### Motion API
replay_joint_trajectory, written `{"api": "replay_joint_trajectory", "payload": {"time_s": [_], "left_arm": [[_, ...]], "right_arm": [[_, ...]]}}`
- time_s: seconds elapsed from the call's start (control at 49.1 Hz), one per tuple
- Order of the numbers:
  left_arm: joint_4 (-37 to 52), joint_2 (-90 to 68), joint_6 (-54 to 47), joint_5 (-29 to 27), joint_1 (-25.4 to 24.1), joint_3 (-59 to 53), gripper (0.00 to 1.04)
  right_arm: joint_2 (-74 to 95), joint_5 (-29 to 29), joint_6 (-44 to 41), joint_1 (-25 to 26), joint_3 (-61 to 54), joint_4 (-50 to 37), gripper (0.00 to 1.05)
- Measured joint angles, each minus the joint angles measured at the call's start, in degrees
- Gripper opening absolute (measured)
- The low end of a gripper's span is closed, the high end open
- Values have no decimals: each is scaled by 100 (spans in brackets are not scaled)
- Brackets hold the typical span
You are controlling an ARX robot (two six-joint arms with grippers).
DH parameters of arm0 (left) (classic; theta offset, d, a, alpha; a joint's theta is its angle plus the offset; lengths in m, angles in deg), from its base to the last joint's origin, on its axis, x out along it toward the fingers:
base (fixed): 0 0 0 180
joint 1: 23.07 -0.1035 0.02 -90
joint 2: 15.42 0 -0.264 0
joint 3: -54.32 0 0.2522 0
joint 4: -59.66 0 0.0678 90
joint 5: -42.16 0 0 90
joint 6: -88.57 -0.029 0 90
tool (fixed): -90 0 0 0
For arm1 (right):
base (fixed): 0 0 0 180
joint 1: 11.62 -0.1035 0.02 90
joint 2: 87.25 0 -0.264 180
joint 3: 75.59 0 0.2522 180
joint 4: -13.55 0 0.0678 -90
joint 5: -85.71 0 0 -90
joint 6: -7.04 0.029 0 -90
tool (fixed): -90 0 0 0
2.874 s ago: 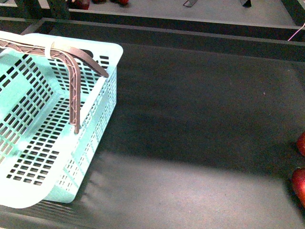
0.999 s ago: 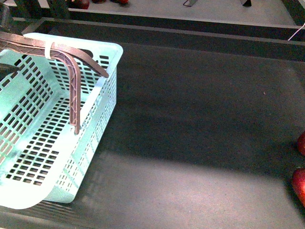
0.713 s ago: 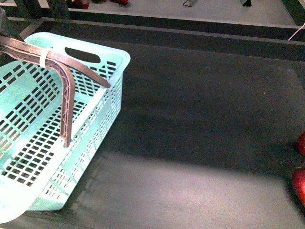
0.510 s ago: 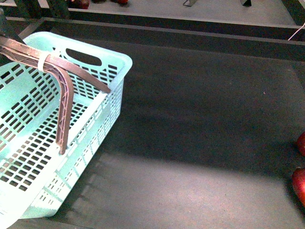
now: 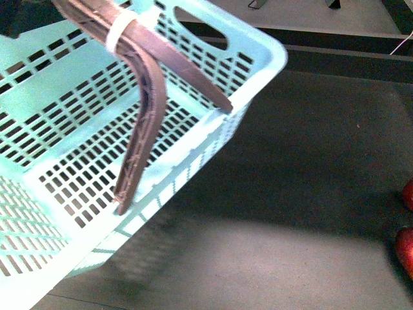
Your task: Pick apple with right arm and hold basket with left
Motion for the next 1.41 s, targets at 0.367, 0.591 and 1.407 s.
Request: {"api": "replay_joint_trajectory", "payload": {"time_s": [0.367, 0.591, 1.407], "left_arm": [[-387, -26, -210, -170, 1545, 872, 18], [-702, -138, -485, -282, 2277, 1222, 18], [-800, -210, -728, -393, 2651, 1231, 17]], "right_arm": [[0, 0, 0, 0, 0, 2, 96], [0, 0, 0, 0, 0, 0, 96], [0, 0, 0, 0, 0, 0, 96]]}}
